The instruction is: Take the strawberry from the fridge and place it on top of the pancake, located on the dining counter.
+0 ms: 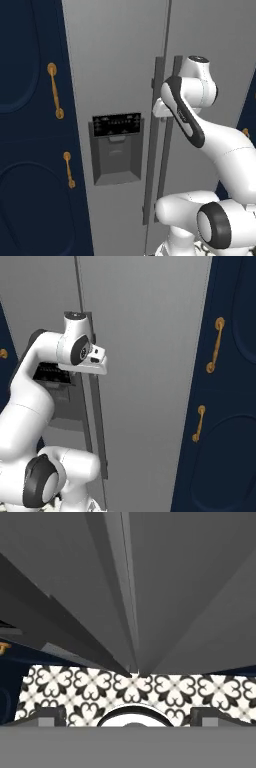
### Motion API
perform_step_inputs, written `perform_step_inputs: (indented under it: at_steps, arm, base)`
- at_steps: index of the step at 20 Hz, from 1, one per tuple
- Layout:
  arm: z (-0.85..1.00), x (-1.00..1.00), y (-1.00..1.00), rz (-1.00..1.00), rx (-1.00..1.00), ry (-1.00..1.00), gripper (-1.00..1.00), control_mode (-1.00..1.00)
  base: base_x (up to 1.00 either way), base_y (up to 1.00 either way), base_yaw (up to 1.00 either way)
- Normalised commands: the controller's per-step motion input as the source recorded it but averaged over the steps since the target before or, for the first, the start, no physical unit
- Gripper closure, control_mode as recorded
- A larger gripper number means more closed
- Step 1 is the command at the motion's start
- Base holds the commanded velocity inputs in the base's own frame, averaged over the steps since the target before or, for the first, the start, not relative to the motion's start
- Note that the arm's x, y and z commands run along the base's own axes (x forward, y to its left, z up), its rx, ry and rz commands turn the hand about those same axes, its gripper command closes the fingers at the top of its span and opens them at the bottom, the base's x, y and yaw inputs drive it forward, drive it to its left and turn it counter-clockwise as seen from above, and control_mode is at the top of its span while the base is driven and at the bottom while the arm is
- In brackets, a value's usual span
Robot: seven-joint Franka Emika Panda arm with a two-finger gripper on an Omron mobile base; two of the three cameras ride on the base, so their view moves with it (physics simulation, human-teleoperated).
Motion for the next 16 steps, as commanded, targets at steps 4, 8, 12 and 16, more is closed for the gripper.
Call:
perform_step_inputs:
  at_steps: [4, 8, 12, 16]
  arm:
    - [0.00, 0.00, 0.00, 0.00, 0.00, 0.00, -1.00, 1.00]
    - [0.00, 0.00, 0.00, 0.00, 0.00, 0.00, -1.00, 1.00]
    - [0.00, 0.00, 0.00, 0.00, 0.00, 0.00, -1.00, 1.00]
    - [0.00, 0.00, 0.00, 0.00, 0.00, 0.00, -1.00, 1.00]
  base:
    - [-0.45, 0.03, 0.00]
    - [-0.69, 0.05, 0.00]
    - [-0.62, 0.11, -0.03]
    - [-0.28, 0.20, -0.08]
